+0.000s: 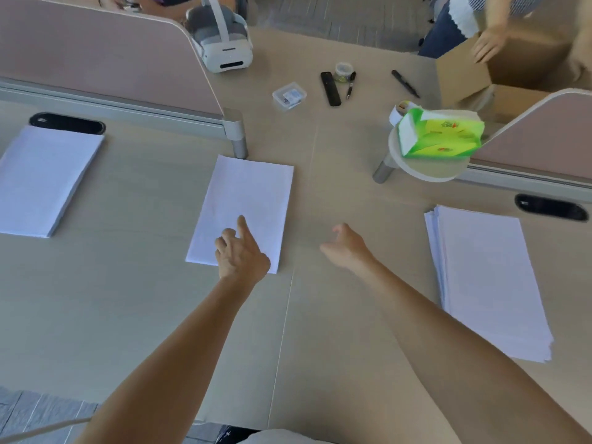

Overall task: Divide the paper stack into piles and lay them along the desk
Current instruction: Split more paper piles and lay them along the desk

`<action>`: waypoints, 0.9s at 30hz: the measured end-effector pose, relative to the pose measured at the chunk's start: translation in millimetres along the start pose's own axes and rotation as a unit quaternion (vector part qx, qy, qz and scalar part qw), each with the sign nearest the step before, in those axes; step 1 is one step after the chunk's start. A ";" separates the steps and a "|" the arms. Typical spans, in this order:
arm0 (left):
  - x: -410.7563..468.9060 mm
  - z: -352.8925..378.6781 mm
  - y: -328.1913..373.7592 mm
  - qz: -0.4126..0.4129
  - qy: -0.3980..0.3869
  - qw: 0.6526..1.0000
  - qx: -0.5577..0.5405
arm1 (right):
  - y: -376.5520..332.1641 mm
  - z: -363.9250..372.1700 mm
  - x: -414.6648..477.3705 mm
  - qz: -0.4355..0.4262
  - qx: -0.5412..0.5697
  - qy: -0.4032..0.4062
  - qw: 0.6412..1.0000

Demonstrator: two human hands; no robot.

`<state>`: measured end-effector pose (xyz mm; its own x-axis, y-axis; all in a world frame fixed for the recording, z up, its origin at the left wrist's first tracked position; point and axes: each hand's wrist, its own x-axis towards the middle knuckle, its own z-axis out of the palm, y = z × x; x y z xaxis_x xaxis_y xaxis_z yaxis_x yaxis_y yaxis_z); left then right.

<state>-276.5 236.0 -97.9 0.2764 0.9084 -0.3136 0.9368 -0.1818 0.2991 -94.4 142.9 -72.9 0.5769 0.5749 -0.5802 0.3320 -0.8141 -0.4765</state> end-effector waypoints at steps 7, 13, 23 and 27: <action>-72.3 41.3 146.1 0.045 -0.050 0.998 0.021 | 135.9 -121.4 -11.2 0.009 0.060 0.032 0.998; -118.4 94.5 262.1 0.073 -0.111 0.988 -0.073 | 268.7 -207.6 -7.2 0.070 0.094 0.087 0.989; -150.0 168.0 349.8 -0.106 -0.243 0.920 -0.290 | 365.6 -234.4 12.4 0.160 0.109 0.082 0.978; -150.4 173.8 362.1 -0.126 -0.231 0.922 -0.283 | 359.6 -225.4 17.7 0.151 0.100 0.065 0.981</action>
<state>58.5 -31.9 -99.2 0.2503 0.6132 -0.7492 0.7579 0.3574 0.5457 203.4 -158.2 -105.7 0.7217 0.2835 -0.6315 -0.0144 -0.9059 -0.4232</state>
